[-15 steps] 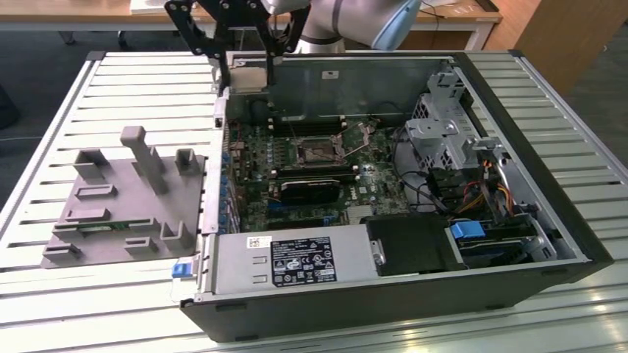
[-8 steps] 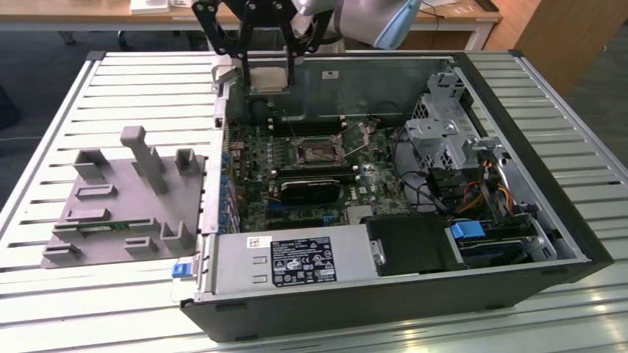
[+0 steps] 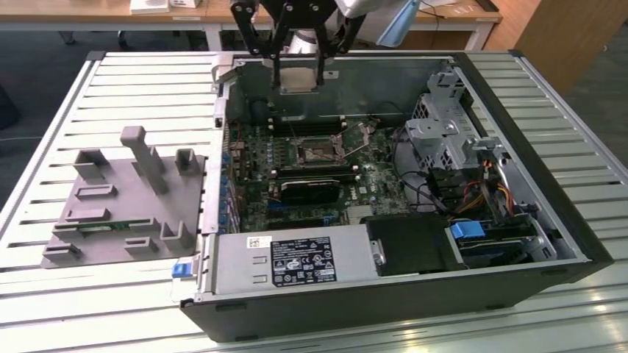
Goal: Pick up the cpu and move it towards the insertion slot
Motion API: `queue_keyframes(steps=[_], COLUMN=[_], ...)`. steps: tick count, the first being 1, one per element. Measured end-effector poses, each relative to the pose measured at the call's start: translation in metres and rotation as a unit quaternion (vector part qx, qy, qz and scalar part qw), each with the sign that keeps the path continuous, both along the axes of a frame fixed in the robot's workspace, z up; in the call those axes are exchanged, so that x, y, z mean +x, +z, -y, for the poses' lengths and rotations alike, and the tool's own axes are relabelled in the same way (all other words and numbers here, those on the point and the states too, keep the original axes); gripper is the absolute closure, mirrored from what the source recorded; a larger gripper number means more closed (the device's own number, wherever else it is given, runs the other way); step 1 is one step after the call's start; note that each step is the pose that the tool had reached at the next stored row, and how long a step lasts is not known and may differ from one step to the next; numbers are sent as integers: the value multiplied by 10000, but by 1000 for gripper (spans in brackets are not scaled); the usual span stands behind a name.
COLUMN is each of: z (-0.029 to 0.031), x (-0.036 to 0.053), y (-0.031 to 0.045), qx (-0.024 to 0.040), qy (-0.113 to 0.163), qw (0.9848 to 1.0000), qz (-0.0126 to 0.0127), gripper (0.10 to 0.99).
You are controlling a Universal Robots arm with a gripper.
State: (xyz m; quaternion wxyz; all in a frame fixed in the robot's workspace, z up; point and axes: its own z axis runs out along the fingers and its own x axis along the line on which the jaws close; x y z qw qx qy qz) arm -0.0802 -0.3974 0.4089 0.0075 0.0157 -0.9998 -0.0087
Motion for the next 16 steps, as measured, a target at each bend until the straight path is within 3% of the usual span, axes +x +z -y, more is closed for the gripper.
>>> queue_keyframes(steps=[10,16], z=[-31,-146], x=[434,541], y=[-43,-108], qx=[1,0], qy=[0,0], qw=[10000,10000], qz=[-36,-42], gripper=[545,545])
